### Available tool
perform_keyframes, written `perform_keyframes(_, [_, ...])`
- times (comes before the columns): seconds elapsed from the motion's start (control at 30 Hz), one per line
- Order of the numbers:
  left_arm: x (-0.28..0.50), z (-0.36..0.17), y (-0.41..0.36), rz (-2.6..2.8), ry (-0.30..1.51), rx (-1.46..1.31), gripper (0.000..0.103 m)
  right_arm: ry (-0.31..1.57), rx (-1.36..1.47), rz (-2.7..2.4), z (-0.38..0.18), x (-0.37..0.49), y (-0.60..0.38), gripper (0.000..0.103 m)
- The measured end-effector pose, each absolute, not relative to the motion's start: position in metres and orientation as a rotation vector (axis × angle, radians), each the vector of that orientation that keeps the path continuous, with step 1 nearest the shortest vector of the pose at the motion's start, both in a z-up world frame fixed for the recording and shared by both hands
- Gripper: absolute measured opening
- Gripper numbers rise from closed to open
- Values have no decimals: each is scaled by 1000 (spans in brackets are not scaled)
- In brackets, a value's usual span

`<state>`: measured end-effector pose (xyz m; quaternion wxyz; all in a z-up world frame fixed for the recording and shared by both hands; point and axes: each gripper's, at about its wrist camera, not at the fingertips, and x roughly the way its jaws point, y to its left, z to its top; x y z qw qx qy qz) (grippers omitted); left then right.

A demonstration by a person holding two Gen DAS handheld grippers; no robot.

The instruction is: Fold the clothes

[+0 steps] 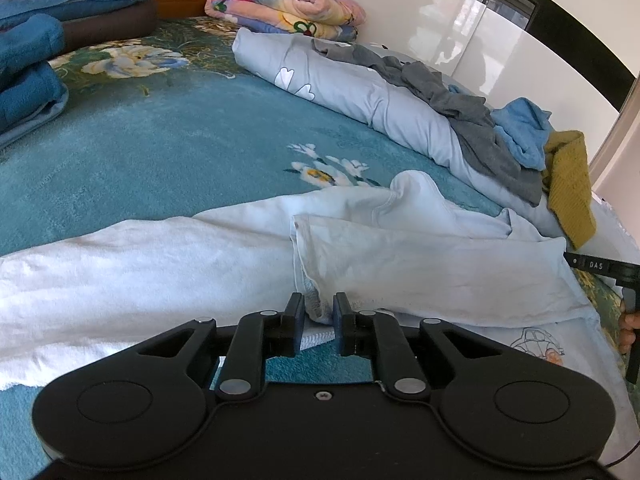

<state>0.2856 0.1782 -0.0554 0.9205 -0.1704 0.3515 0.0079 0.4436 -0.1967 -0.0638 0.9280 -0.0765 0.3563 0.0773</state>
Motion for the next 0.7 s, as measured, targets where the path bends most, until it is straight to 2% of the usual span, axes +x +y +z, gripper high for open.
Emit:
perform_keyframes(0.1, [286, -56, 177, 18, 721, -347, 13, 756, -151, 158, -69, 448, -197, 5])
perform_keyframes(0.3, [285, -56, 180, 8, 721, -353, 13, 706, -119, 94, -59, 461, -213, 2])
perform_keyframes(0.53, [285, -57, 181, 5, 717, -366, 13, 675, -37, 134, -47, 463, -233, 3])
perform_keyframes(0.6, [285, -57, 182, 3, 716, -367, 13, 670, -25, 173, -46, 453, -235, 7])
perform_keyframes(0.7, [284, -57, 181, 5, 714, -364, 13, 684, -63, 220, -49, 440, -231, 28])
